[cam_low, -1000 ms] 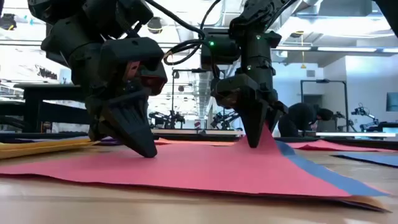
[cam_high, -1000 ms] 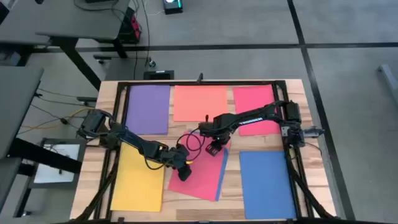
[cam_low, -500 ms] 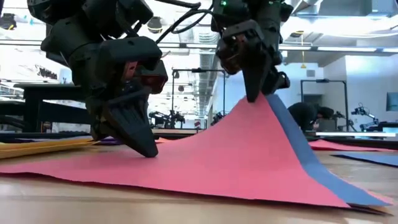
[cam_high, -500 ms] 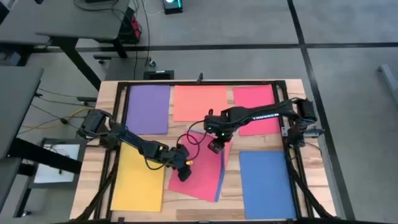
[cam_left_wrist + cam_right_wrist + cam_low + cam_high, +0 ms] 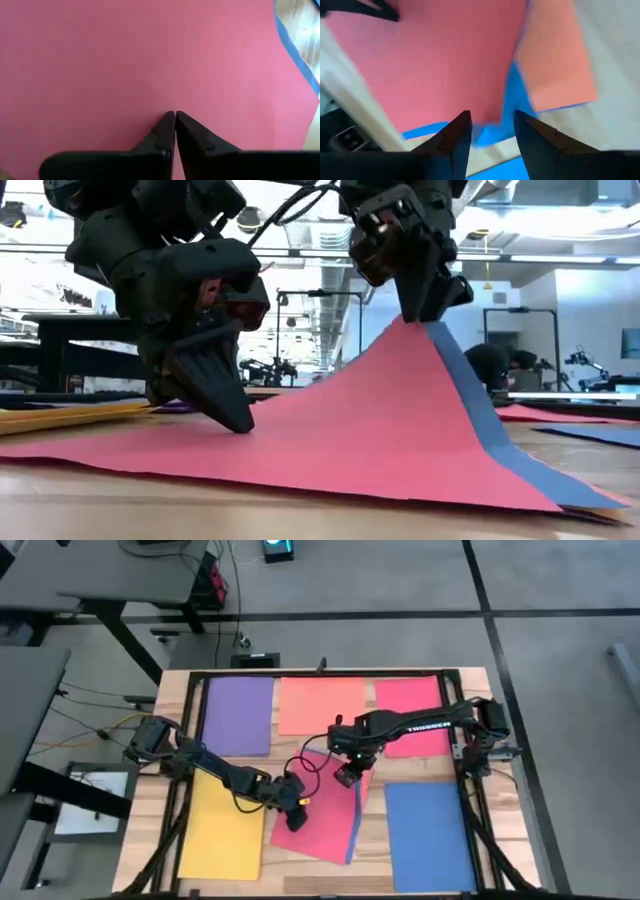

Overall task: Organize paper
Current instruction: Stack the pink paper on top of the other pink paper

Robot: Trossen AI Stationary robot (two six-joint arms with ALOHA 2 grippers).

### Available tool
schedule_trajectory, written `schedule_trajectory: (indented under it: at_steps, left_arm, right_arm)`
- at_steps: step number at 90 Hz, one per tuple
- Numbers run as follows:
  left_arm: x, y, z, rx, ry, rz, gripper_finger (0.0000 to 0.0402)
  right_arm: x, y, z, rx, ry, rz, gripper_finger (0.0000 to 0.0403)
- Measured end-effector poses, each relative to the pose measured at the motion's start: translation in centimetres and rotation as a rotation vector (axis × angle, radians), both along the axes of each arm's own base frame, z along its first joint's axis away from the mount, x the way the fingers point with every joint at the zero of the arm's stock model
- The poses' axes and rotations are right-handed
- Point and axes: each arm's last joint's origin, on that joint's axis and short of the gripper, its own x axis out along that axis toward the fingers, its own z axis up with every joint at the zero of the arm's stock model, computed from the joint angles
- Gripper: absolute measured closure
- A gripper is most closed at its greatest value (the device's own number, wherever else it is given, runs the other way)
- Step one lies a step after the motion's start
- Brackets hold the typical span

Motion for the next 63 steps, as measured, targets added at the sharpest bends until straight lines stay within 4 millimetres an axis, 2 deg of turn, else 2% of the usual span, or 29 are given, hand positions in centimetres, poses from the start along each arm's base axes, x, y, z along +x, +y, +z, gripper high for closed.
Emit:
schedule_trajectory:
  at_steps: [13, 29, 41, 52, 63]
  left_arm:
    - [0.0, 0.0, 0.0, -0.002, 0.001, 0.002, 0.0401]
    - [0.0, 0.0, 0.0, 0.005, 0.0, -0.007, 0.0401]
    - [0.0, 0.0, 0.0, 0.005, 0.0, -0.007, 0.0402]
    - [0.0, -0.1, 0.0, 0.006, 0.0, -0.01, 0.0402]
    - [0.0, -0.1, 0.0, 0.006, 0.0, -0.012, 0.0402]
  right_arm:
    - [0.2, 0.0, 0.5, 0.074, -0.011, -0.001, 0.0265]
    - [0.1, -0.2, -0.1, 0.005, -0.015, 0.028, 0.0265]
    - [-0.9, -0.8, -1.9, -0.117, 0.065, 0.021, 0.0265]
    - [-2.2, -1.4, -4.6, -0.122, 0.143, 0.008, 0.0265]
    - [-2.9, -2.2, -6.9, -0.115, 0.132, -0.066, 0.0265]
